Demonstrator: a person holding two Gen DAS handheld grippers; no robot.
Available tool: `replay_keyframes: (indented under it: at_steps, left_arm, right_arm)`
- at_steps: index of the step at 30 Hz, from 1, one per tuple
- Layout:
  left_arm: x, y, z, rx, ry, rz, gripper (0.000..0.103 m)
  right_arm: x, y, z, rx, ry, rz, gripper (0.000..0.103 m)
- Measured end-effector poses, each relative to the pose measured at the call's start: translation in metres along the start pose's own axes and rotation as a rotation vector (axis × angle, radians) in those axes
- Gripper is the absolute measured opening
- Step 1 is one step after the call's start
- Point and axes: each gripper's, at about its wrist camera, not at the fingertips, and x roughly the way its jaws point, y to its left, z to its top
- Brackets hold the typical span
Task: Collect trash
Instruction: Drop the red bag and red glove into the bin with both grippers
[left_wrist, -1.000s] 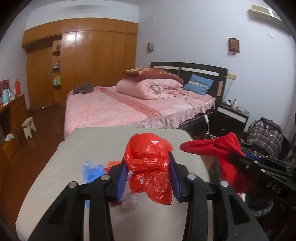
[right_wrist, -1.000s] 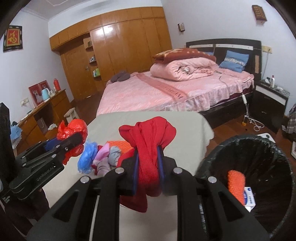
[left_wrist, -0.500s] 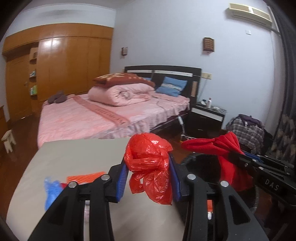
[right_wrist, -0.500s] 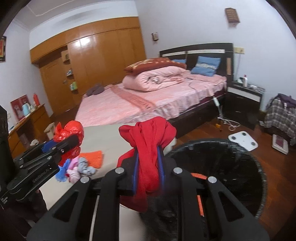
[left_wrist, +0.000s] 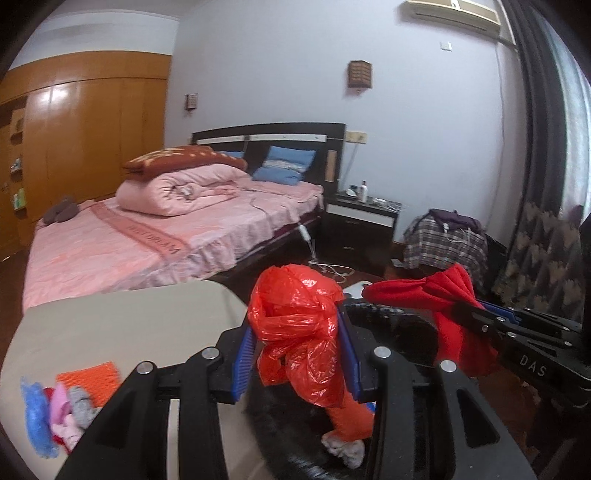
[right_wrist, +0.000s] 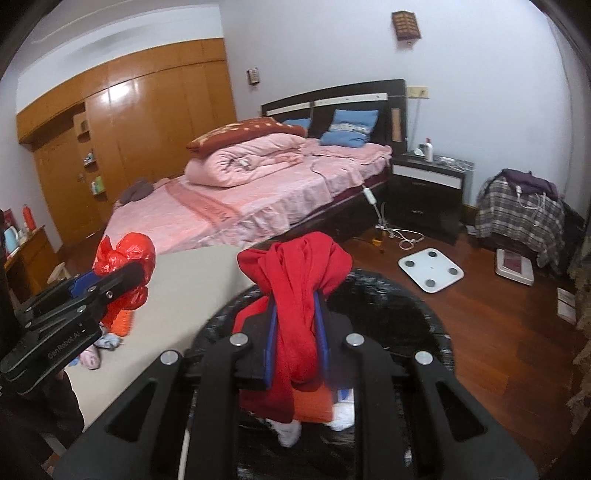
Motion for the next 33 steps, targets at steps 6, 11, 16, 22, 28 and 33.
replay_keyframes:
  at_steps: [6,11,16,22,28,33]
  left_arm:
    - [0.028,-0.031,-0.001,0.017,0.031,-0.044,0.041]
    - [0.046,-0.043,-0.004,0.027,0.067,-0.098,0.048]
    - [0.055,-0.04,-0.007,-0.001,0.105,-0.149,0.067]
    - [0.038,-0.024,-0.005,0.015,0.065,-0.08,0.079]
    - [0.003,0.011,-0.002,0.001,0.019,0.026,0.093]
    - [-0.029,0.051,-0.008,-0.034,0.014,0.117,0.097]
  right_arm:
    - [0.006,-0.027,-0.006,0.017,0.013,-0.038,0.018]
    - [0.016,-0.043,-0.012,0.036,0.031,-0.062,0.022]
    - [0.022,-0.055,-0.018,0.055,0.045,-0.103,0.052]
    - [0.006,-0.059,-0.017,0.068,-0.016,-0.128,0.094]
    - [-0.007,-0.037,-0.01,0.026,-0.031,-0.1,0.098]
    - [-0.01,-0.002,-0.009,-0.001,-0.033,-0.048,0.098]
